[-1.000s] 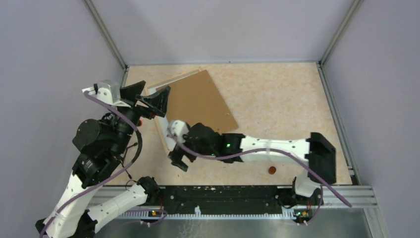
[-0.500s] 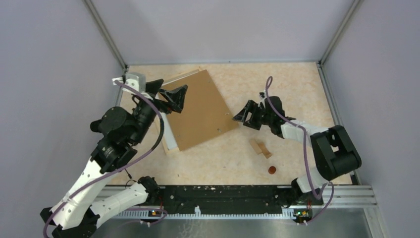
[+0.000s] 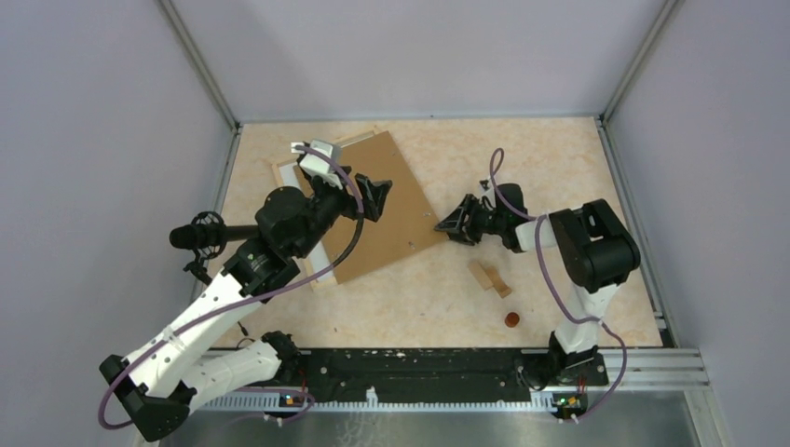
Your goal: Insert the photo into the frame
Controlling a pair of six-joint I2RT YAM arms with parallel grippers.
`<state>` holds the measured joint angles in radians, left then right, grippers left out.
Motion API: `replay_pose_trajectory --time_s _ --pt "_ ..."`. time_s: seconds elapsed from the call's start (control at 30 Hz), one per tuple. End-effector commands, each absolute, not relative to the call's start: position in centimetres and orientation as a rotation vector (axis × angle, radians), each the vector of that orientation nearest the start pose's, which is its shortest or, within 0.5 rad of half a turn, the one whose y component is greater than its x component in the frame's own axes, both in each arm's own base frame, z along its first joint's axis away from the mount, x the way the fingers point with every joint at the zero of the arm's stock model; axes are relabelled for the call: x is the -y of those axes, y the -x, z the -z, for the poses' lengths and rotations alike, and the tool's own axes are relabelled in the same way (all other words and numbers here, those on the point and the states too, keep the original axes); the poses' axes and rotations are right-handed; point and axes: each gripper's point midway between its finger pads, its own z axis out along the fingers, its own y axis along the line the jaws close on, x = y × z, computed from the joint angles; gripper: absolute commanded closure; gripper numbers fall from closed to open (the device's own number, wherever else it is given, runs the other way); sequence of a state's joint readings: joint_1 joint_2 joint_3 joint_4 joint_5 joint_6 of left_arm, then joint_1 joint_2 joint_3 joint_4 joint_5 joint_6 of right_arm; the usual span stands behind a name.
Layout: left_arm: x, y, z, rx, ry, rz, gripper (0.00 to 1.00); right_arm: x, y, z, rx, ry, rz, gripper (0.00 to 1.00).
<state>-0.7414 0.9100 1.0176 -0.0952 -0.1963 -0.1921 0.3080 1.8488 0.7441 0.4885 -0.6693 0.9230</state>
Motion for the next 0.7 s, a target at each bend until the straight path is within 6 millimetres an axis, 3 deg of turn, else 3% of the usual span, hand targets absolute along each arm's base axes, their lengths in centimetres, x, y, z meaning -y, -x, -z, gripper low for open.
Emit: replay_pose_trajectory --time_s 0.0,0.17,0.27,0.67 --pt "21.6 -27.3 -38.4 -1.495 -0.27 0.616 0.01 -25.6 -35.7 -6.0 -2.284 -0.257 -1.454 0.57" --pt "21.0 -27.5 -38.3 -1.476 -0.258 0.61 0.01 -26.2 -36.2 -7.3 -2.209 -0.256 -1.54 0.87" --pt "20.9 -27.6 -37.9 -1.481 -0.258 0.606 0.01 -26.7 -36.3 -8.5 -2.162 -0.231 -1.587 1.0" --pt "21.0 -27.9 -36.9 -1.502 -0.258 0.629 0.01 -29.8 -36.5 -9.5 -2.145 -0.101 -1.667 1.0"
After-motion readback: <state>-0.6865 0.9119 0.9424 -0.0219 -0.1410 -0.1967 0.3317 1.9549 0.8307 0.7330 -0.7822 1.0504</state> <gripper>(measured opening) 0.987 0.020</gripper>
